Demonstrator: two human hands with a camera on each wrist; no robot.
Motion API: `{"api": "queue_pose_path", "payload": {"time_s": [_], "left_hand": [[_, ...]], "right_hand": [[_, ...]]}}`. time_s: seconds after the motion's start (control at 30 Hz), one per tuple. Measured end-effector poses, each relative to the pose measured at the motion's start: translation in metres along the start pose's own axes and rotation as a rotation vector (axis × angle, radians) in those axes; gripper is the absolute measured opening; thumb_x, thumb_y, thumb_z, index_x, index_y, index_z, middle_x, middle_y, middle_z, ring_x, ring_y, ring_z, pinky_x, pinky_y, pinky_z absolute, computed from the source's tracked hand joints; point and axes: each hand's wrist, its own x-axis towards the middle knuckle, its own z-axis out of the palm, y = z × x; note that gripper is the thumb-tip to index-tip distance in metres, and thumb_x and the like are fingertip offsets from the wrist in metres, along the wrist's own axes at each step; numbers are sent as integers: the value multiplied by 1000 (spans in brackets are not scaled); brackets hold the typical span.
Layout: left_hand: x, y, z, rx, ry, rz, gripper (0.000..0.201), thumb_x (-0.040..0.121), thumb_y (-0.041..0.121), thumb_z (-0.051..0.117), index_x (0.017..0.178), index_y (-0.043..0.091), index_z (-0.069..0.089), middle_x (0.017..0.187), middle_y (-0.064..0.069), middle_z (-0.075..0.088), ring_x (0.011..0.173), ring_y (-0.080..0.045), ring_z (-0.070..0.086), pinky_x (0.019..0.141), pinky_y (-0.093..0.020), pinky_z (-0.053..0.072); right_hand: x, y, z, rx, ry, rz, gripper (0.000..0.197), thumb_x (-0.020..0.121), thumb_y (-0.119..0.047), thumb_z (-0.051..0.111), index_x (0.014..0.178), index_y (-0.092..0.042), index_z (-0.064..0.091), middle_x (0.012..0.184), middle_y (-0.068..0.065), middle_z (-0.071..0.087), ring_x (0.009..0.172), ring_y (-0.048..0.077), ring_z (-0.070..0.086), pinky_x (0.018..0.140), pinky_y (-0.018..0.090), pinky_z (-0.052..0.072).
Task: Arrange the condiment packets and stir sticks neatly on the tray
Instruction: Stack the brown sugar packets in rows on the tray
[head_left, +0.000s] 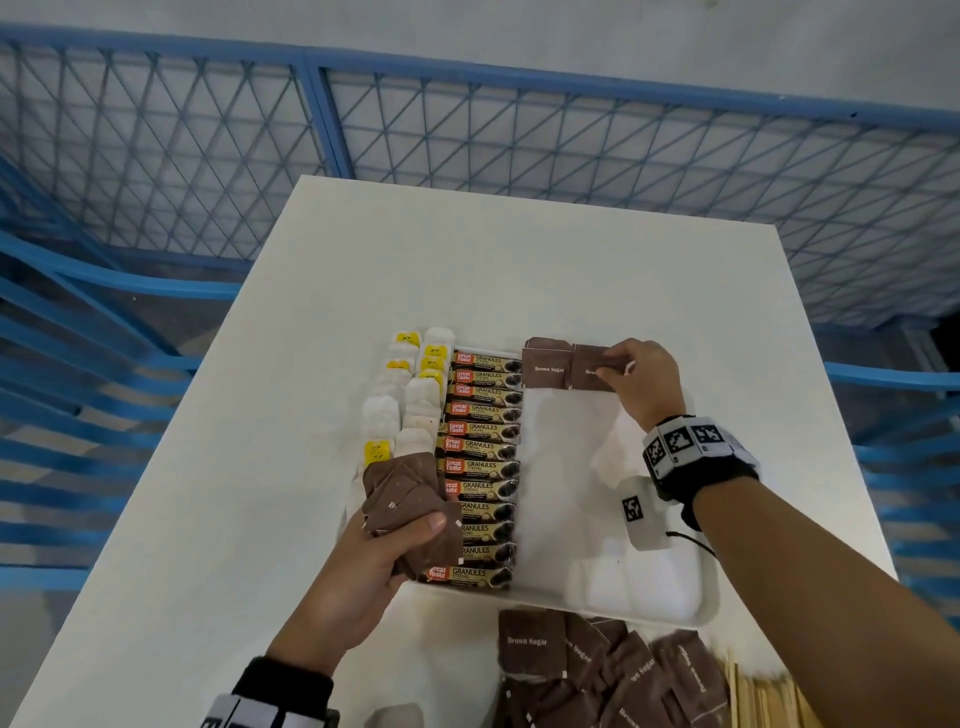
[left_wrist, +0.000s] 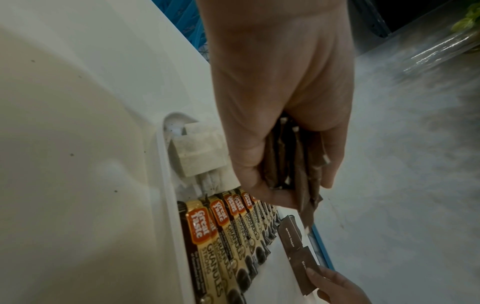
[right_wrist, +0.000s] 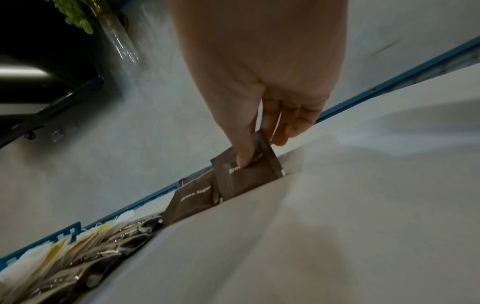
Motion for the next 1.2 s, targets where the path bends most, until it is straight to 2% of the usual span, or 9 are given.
{"api": "queue_pose_path", "payload": {"time_s": [0.17,0.4,0.53,0.6,0.67,0.77,0.87,1.03,1.2], "left_hand": [[0,2,1,-9,-5,1,41,70,2,71,110,4,61,99,-14,70,93,-25,68,71,-30,58],[2,3,2,-6,11,3,52,65,7,71,116,5,59,102,-14,70,98,-27,68,76,-32,58],[0,4,6,0,16,12,44,67,5,72,110,8,62,96,-11,72,89,-22,70,72,-30,58],[-1,4,9,5,22,19,41,66,8,67,107,8,63,93,-10,72,87,-21,70,73,-30,58],[-2,5,11,19,20,28,39,66,9,67,105,8,64,91,-8,73,85,-20,70,68,-28,58],[-5,6,12,26,24,36,36,66,11,67,102,11,65,89,-7,73,83,-18,70,67,-27,57],[-10,8,13,32,11,43,34,68,14,66,102,10,64,93,-11,72,88,-21,70,72,-31,57],[-20,10,14,10,-15,43,30,75,17,60,103,8,63,88,-9,74,79,-17,72,59,-24,56],[-25,8,10,25,-1,10,29,78,14,61,107,9,64,100,-15,72,88,-22,70,65,-31,58]], "right_hand": [[1,4,9,-62,65,2,24,79,-10,70,102,-7,64,108,15,55,111,30,45,81,18,28],[-6,1,11,-95,120,-9,42,77,-12,70,116,-9,56,119,17,48,112,33,41,90,33,36],[-28,-21,12,17,115,-59,34,81,-14,67,113,-9,58,118,14,48,112,31,41,92,27,34],[-50,-38,12,102,47,-144,18,85,-15,64,102,-10,61,107,7,53,102,24,50,90,25,42],[-79,-58,9,200,-118,-192,8,88,-17,61,94,-13,62,91,-3,57,84,14,54,74,13,46],[-124,-77,7,422,-481,-183,13,88,-27,60,93,-15,61,82,-4,60,71,5,53,64,10,45],[-155,-83,13,536,-679,-164,18,80,-30,70,92,-23,59,82,-7,61,70,-1,53,66,12,44],[-175,-84,24,637,-646,-112,34,74,-30,77,98,-22,54,89,-3,62,78,9,59,72,26,50],[-184,-87,24,668,-623,-102,28,78,-24,71,104,-25,58,96,2,60,84,12,57,74,27,49]]}}
